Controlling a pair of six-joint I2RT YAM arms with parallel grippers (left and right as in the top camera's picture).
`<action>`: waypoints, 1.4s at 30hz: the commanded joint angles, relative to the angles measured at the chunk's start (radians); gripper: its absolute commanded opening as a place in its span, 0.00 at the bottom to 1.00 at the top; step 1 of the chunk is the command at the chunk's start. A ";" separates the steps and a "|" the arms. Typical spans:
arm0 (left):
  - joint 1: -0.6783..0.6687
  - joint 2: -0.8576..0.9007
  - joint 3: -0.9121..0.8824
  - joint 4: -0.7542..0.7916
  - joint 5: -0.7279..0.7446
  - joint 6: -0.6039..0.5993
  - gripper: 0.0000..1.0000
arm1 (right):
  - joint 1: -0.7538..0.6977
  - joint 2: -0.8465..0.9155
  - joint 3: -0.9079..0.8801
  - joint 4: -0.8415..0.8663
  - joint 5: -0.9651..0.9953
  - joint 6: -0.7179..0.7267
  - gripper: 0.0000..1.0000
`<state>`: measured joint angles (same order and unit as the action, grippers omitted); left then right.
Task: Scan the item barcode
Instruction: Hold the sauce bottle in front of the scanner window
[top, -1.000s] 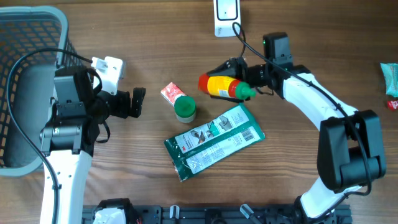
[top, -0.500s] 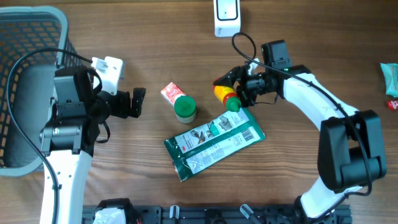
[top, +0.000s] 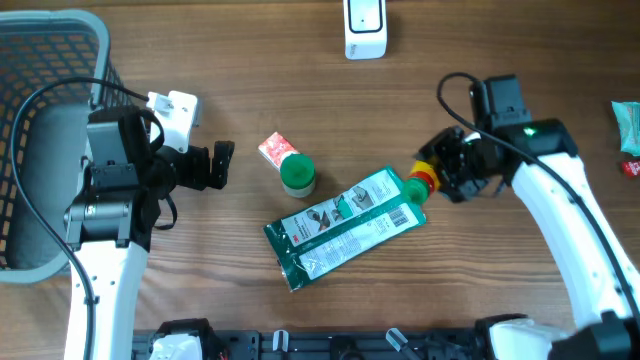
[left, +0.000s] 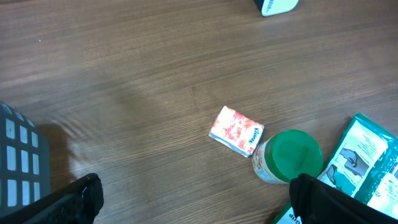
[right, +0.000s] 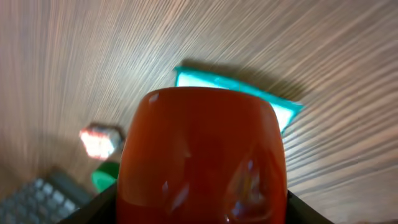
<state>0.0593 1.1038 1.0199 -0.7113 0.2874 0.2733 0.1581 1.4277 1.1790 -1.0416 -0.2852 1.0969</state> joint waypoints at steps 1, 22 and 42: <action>0.005 0.005 -0.006 0.002 0.019 -0.009 1.00 | -0.002 -0.011 0.024 0.007 0.171 0.062 0.38; 0.005 0.005 -0.006 0.002 0.019 -0.009 1.00 | 0.001 0.179 0.060 0.496 0.355 0.054 0.40; 0.005 0.005 -0.006 0.002 0.019 -0.009 1.00 | 0.121 0.941 0.932 0.603 0.508 -0.021 0.39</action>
<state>0.0593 1.1038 1.0199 -0.7109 0.2874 0.2733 0.2577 2.2921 2.0045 -0.4801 0.1394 1.0981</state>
